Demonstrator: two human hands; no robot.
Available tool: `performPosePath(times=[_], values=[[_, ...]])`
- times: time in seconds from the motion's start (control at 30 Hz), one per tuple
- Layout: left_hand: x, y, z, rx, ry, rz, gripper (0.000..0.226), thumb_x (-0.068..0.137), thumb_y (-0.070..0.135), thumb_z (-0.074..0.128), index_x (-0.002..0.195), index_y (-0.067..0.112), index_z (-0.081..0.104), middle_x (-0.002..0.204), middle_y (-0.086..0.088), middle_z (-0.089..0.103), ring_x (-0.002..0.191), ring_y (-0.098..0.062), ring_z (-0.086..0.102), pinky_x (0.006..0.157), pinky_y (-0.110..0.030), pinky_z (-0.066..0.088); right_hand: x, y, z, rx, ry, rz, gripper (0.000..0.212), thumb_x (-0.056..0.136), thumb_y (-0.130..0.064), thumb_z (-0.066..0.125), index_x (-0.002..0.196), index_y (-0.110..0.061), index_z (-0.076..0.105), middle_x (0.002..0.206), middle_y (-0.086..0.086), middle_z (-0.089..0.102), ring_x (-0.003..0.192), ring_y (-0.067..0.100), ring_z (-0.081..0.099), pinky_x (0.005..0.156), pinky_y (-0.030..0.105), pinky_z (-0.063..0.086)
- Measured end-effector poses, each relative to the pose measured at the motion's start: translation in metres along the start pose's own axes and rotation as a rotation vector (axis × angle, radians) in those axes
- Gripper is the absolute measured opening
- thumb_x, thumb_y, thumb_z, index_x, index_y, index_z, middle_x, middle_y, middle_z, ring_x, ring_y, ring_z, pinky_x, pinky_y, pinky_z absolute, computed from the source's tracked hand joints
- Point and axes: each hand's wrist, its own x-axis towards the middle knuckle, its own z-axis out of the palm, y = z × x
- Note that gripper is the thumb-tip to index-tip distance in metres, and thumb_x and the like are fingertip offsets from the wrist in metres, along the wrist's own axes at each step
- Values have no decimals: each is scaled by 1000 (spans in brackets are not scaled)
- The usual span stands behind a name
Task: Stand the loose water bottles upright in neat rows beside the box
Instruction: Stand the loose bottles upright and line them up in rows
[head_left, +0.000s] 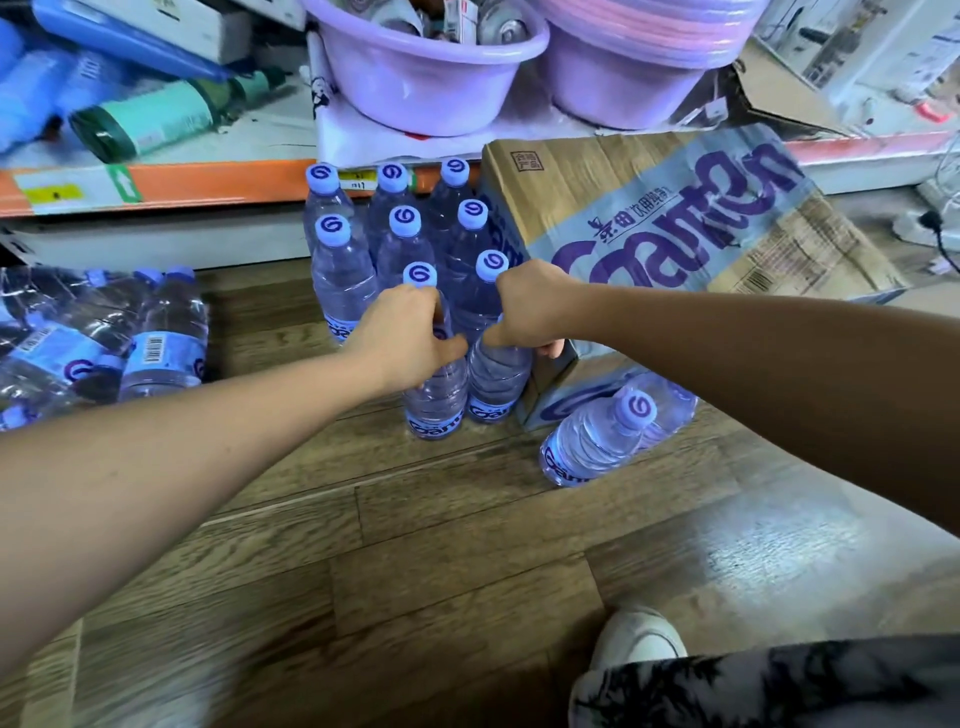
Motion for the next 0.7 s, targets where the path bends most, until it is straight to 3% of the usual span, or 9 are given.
performPosePath(times=[0.1, 0.27, 0.37, 0.4, 0.47, 0.57, 0.7], values=[[-2, 1, 0, -7, 17, 11, 29, 81, 24, 64, 72, -2, 54, 70, -16, 58, 74, -29, 55, 71, -39, 48, 1, -2, -2, 25, -4, 22, 44, 89, -35, 53, 53, -13, 43, 18, -4, 41, 24, 7, 47, 40, 16, 36], [-2, 1, 1, -41, -10, 25, 31, 82, 29, 63, 68, 9, 44, 75, -13, 59, 73, -33, 62, 75, -43, 54, 1, -5, -6, 41, -28, 34, 41, 88, -34, 58, 56, -12, 43, 23, -2, 45, 43, 22, 59, 41, 19, 37], [-2, -3, 1, -104, -69, 9, 34, 83, 36, 64, 73, 11, 44, 92, -15, 58, 78, -33, 63, 75, -43, 55, -2, -10, -14, -108, -47, 25, 36, 86, -31, 59, 56, -13, 49, 21, -3, 43, 30, 12, 53, 43, 21, 37], [-3, -4, 1, -117, -90, 11, 35, 83, 40, 64, 76, 13, 43, 96, -12, 54, 78, -31, 61, 76, -41, 54, -2, -13, -18, -152, -10, 11, 30, 85, -30, 59, 62, -12, 52, 30, -3, 49, 35, 14, 55, 45, 21, 38], [-6, -8, 2, -66, -108, 66, 35, 85, 46, 59, 83, 14, 45, 98, -7, 49, 85, -28, 57, 82, -38, 49, -1, -21, -27, -195, 148, -32, 18, 85, -30, 56, 82, -13, 52, 64, 1, 53, 65, 23, 56, 55, 26, 37], [-12, -17, -4, -7, -61, 154, 35, 95, 38, 45, 94, 6, 57, 100, -10, 58, 92, -29, 59, 86, -41, 47, 7, -41, -41, -123, 352, -122, 25, 89, -33, 50, 103, -12, 53, 100, 11, 57, 93, 31, 55, 66, 32, 35], [-15, -42, -29, 198, 8, 113, 36, 101, 29, 31, 111, 8, 58, 115, -12, 63, 105, -34, 60, 84, -41, 49, 22, -75, -37, -38, 360, -260, 38, 95, -33, 45, 120, -5, 49, 128, 14, 51, 116, 33, 52, 76, 36, 40]])
